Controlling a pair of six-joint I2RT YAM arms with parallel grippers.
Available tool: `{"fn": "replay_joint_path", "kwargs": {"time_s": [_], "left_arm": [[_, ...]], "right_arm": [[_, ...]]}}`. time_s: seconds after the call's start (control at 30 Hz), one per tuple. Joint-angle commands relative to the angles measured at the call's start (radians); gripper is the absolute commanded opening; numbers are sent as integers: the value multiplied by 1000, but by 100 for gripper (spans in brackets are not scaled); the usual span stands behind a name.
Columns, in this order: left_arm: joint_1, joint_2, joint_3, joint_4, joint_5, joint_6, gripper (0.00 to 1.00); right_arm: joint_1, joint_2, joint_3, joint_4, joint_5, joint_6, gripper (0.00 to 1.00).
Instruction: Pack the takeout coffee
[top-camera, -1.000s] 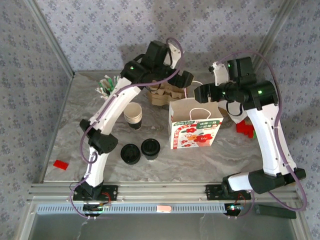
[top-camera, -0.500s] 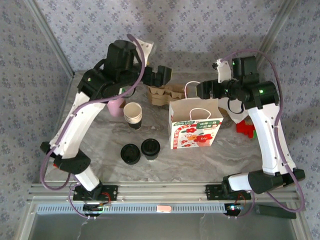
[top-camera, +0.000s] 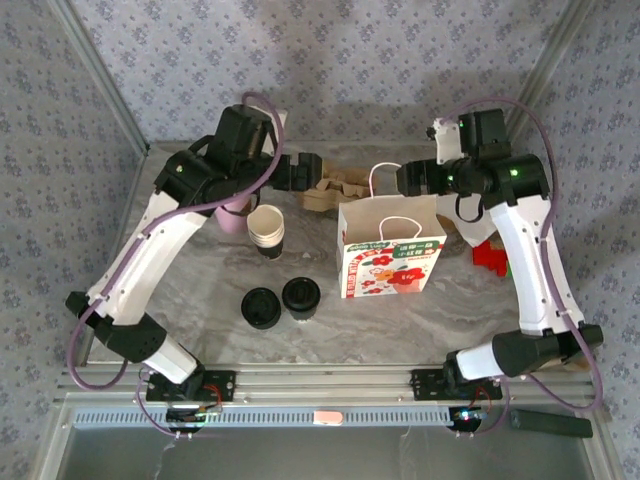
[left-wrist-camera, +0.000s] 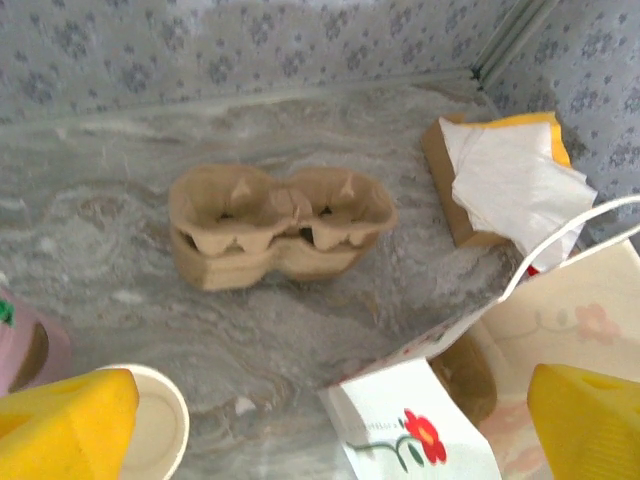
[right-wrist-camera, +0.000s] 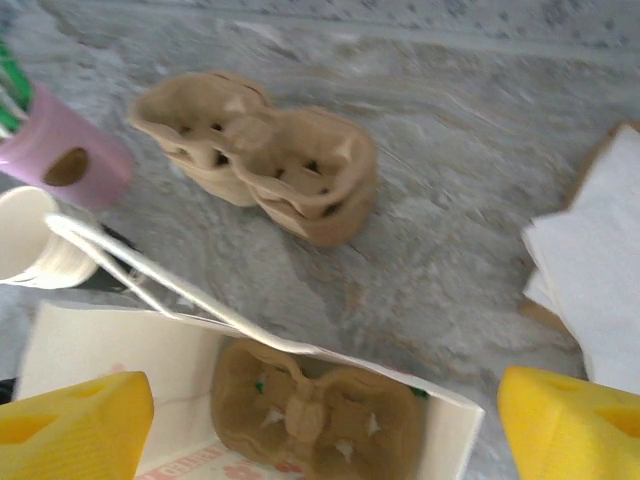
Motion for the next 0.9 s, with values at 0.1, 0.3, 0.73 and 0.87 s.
{"fn": "replay_joint_path", "kwargs": {"time_s": [0.1,0.3,0.73,0.87], "left_arm": [[-35,-42,-150,-12,113,-211,99],[-93,17,-152,-37,99,-280,98],[-180,189,-11,-101,75,-288,89],[-205,246,18,-133,53,-286,71]], "right_arm": [[-28,-44,-62,-153,154,59,90],[-46,-122,-134,-112,149,87,91],[-61,-143,-162,-77,109,81,91],[-72,-147,-167,-64,99,79,91]]}}
